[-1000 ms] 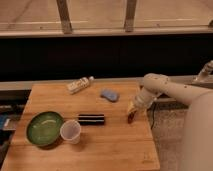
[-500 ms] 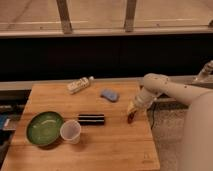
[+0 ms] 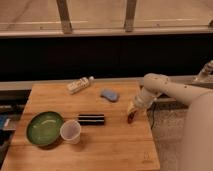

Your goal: Pick up the ceramic bowl

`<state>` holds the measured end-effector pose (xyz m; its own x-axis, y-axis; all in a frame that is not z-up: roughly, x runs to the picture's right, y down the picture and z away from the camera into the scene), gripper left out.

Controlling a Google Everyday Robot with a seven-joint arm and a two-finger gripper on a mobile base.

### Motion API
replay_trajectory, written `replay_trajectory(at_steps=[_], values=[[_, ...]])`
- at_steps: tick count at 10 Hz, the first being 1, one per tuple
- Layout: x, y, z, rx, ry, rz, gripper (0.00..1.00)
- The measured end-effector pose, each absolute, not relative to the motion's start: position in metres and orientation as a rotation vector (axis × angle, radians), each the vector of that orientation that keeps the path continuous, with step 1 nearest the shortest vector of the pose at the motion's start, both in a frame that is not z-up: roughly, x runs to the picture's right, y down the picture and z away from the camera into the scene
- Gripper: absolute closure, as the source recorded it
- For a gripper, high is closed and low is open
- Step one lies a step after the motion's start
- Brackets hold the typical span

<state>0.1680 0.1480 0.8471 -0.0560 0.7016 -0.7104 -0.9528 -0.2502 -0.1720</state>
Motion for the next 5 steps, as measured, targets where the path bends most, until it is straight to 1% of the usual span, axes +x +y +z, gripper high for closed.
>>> replay_trajectory(at_steps=[3,5], values=[[0.1683,0.1476,0.8469,-0.834,0.408,1.645,0.58],[0.1686,0.1382,0.844,-0.809,0.391,1.644,0.58]])
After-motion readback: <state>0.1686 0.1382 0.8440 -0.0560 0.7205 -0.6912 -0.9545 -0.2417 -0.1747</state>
